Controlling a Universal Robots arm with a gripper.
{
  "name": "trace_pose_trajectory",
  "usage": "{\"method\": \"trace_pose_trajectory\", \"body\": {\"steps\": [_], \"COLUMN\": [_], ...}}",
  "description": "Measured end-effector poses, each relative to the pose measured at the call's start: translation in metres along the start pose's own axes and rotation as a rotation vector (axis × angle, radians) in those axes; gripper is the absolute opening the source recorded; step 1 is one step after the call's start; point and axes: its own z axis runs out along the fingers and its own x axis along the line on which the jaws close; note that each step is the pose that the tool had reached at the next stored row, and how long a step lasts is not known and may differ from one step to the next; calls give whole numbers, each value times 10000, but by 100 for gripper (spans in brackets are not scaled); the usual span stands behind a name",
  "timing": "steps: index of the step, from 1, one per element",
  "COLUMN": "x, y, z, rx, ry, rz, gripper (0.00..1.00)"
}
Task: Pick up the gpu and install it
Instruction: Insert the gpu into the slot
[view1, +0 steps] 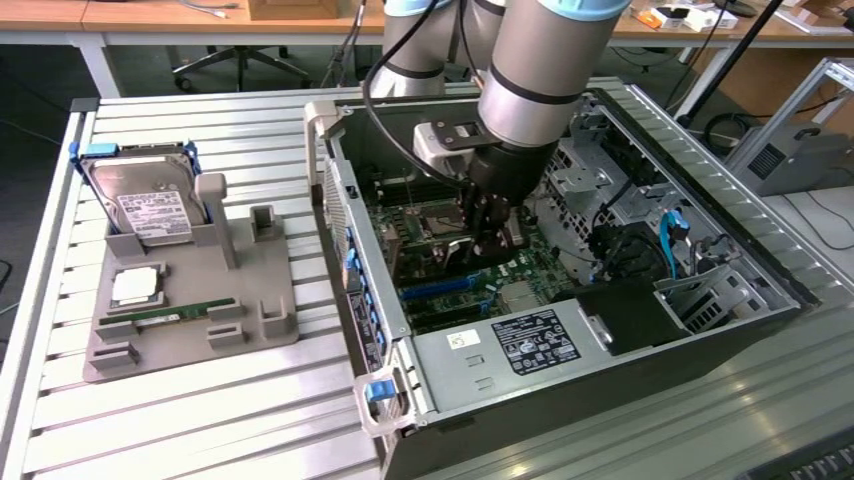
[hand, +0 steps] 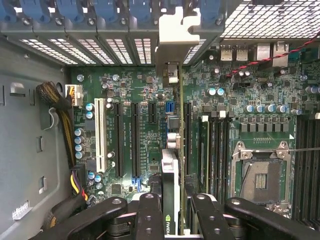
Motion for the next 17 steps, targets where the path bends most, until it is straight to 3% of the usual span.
{"method": "trace_pose_trajectory", "body": {"steps": [17], "x": [0], "y": [11], "z": [15], "rx": [0], "ry": [1], "rz": [-2], "gripper": [27]}}
